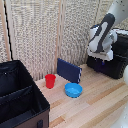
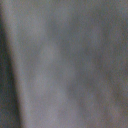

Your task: Gently grip the air fryer handle with your gripper and kindly pull it open by sliding your gripper away from the base. Gradually bring your gripper in line with the blue bowl and gently capture it, without tightening your grip too much. Securely place the blue bowl inside the opened air fryer with a steady position. Liberate your robot's gripper, and withdraw your gripper from the proximity of the air fryer.

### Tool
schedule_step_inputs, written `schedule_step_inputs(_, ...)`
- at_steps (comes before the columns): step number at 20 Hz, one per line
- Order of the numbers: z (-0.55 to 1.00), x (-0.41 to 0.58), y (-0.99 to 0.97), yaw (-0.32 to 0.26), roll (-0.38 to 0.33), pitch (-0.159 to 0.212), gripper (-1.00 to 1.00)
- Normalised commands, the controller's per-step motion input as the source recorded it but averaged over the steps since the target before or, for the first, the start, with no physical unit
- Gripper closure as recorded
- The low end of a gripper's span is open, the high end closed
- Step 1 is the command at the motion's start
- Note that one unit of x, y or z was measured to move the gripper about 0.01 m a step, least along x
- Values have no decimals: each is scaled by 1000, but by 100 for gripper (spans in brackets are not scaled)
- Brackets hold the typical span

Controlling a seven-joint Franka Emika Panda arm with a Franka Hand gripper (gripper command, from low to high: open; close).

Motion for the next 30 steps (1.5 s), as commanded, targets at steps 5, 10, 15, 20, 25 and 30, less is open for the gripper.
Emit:
schedule_step_inputs(5, 593, -327, 685, -93, 51, -107, 100)
schedule_step_inputs(10, 389, -396, 852, -18, 7, -111, 100)
schedule_step_inputs(15, 216, -431, 898, -1, 3, -110, 100)
schedule_step_inputs(20, 150, -404, 908, -3, 13, -123, 100)
schedule_step_inputs(25, -71, -256, 891, -22, -9, -112, 100)
schedule_step_inputs(30, -302, -193, 683, -21, -58, -83, 100)
